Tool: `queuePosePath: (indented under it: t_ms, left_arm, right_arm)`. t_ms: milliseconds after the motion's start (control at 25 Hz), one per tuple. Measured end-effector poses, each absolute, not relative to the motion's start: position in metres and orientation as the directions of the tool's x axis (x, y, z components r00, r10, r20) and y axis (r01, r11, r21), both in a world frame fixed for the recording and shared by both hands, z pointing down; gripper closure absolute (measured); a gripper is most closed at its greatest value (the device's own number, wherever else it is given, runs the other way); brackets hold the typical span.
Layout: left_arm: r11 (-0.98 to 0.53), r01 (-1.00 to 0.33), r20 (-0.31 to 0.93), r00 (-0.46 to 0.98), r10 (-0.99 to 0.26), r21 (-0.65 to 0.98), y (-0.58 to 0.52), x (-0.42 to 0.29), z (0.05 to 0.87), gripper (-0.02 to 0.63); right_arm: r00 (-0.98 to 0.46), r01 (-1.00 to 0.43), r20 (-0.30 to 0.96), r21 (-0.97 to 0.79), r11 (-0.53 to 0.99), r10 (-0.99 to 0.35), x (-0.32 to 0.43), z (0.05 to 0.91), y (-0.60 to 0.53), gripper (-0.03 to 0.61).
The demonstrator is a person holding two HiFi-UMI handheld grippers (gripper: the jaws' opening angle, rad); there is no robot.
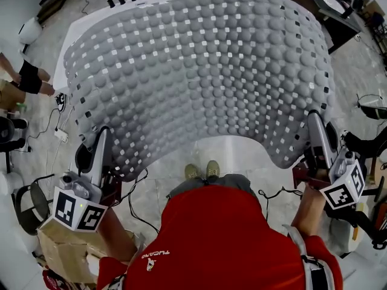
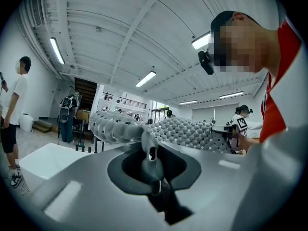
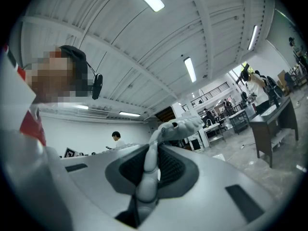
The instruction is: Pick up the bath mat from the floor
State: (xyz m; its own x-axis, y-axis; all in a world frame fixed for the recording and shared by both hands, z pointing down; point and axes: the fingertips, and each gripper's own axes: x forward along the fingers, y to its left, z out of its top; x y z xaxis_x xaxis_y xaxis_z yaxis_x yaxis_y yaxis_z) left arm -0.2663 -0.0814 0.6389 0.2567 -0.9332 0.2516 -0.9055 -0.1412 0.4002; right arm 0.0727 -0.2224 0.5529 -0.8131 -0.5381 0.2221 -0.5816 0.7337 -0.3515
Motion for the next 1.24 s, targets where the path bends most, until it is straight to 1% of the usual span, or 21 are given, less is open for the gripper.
queuePosePath:
  t_ms: [320,760,1240]
  left_arm:
    - [-0.169,-0.901,0.232,0.278,-0.932,0.399,-0.085,-0.263,0.637,0.566]
    - [-0.184,-0.899,0.249,0.299,-0.921,0.398,-0.09,-0.257,0.624,0.566]
    - [-0.185,-0.895,0.251,0.304,-0.919,0.406,-0.087,-0.269,0.642,0.566]
  right_arm:
    - [-0.808,-0.589,0.221,-0.342,0.732,-0.547,0.072,0.553,-0.222,0.532]
    - [-0.794,-0.608,0.24,-0.334,0.72,-0.559,0.081,0.539,-0.219,0.532]
    - [-0.791,-0.612,0.246,-0.335,0.717,-0.561,0.069,0.554,-0.216,0.532]
